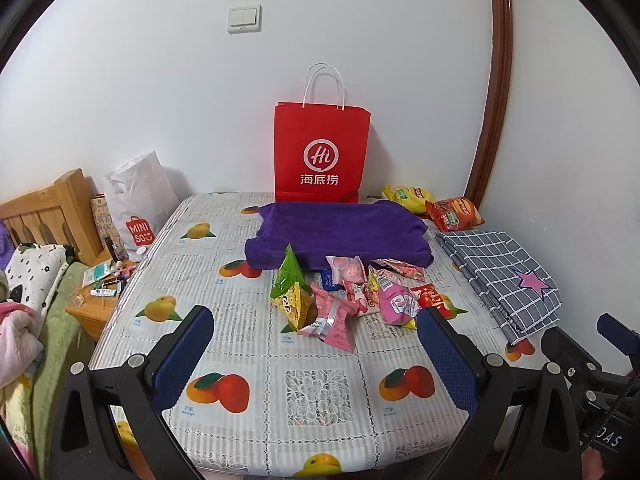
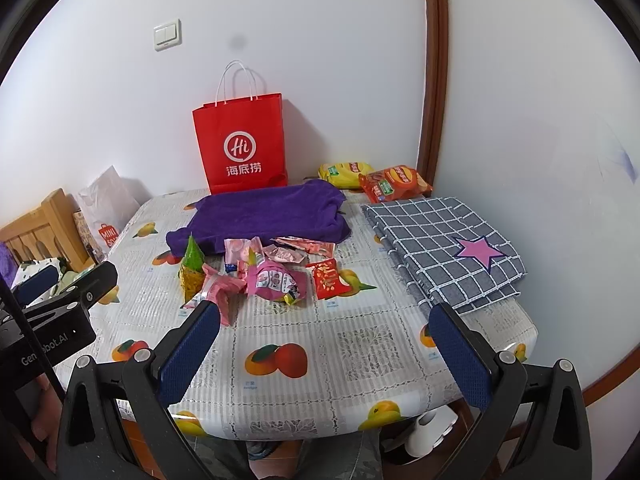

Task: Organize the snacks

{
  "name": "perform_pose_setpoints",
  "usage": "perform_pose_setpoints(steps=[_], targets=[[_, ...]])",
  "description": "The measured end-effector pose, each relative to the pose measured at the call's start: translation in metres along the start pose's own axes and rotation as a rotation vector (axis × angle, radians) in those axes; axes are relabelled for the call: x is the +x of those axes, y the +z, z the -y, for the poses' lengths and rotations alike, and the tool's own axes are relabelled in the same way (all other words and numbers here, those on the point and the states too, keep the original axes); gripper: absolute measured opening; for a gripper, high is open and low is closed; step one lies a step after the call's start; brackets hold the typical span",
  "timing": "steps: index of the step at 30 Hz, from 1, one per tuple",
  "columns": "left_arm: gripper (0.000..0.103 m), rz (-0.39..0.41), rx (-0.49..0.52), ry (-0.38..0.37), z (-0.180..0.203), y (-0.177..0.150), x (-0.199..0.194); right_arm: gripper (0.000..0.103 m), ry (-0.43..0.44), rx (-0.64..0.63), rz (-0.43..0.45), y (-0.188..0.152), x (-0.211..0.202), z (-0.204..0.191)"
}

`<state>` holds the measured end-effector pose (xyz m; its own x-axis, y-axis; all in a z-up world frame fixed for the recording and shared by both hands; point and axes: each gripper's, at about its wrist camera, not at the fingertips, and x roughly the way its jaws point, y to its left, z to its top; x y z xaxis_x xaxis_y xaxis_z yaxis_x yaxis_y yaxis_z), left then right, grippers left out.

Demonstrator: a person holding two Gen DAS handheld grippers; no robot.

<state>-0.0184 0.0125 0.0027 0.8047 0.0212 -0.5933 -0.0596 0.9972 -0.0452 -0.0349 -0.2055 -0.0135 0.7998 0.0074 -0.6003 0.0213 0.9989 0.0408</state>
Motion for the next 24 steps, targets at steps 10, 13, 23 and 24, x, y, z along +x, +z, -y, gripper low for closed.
perform_pose_setpoints(steps=[10, 13, 23, 24], targets=[[0.102, 0.002, 0.001, -0.001, 0.0008, -0.0003, -0.0008, 0.103, -0.001, -0.003, -0.002, -0.0012, 0.0, -0.0007], [0.102, 0.002, 0.001, -0.002, 0.0003, -0.0007, -0.0009, 0.103, -0.002, -0.003, -0.001, -0.0018, -0.0002, -0.0016], [0.102, 0.002, 0.0, -0.001, -0.0002, -0.0013, -0.0021, 0.103, -0.002, -0.004, -0.003, -0.0027, -0.0004, -0.0026], [0.102, 0.003, 0.0, -0.001, 0.0002, -0.001, -0.0027, 0.103, -0.001, -0.004, -0.003, -0.0026, 0.0, -0.0032]])
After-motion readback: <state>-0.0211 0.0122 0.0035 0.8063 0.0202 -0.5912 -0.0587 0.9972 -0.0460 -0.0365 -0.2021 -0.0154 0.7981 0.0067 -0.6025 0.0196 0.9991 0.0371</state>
